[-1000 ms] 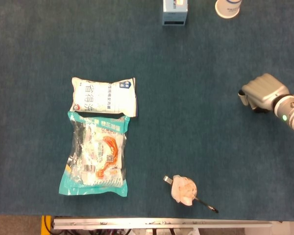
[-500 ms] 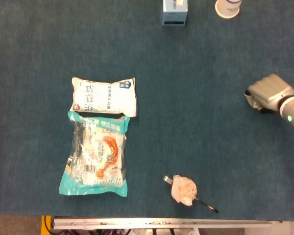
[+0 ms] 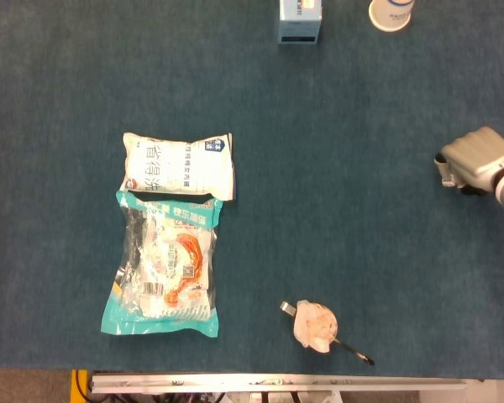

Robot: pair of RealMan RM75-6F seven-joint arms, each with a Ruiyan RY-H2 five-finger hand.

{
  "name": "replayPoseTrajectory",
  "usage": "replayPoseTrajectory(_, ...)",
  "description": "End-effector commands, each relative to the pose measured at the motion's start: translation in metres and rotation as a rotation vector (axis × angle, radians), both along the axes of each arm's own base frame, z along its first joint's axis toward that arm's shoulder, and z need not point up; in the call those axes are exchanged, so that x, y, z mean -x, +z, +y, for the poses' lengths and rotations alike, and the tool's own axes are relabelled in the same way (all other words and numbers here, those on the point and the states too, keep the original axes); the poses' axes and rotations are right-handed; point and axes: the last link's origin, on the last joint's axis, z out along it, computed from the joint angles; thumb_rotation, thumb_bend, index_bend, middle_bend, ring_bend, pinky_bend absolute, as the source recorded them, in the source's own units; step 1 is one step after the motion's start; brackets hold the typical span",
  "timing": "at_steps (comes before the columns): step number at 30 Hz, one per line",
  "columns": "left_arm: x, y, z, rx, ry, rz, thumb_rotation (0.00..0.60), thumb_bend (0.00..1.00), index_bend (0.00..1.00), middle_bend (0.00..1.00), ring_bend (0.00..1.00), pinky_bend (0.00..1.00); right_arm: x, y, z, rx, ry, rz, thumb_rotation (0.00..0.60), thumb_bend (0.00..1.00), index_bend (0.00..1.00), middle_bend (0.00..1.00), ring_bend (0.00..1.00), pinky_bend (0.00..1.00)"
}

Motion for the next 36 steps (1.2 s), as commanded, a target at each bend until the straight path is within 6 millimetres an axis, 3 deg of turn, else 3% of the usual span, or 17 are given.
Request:
replayPoseTrajectory(1,0.0,0.0,0.0,0.002,0.002,0.001,0.6,0.26,0.44,0.32,0.2,0.35,0.004,0.003,0.002,0.005,-0.009,0.004,0.6,1.0,0.44,1.0,1.0,1.0)
replayPoseTrajectory(20,0.0,-0.001,0.0,0.001,0.006,0.004,0.6,0.26,0.44,0.32,0.2,0.35,0.005,0.009,0.023,-0.013,-0.007,-0.027,0.6,1.0,0.44,1.0,1.0,1.0)
replayPoseTrajectory(36,0.0,-0.002,-0.001,0.005,0.003,0.007,0.6,0.26,0.44,0.33,0.2,0.35,0.013,0.003,0.025,-0.028,-0.022,-0.008,0.6,1.0,0.44,1.0,1.0,1.0)
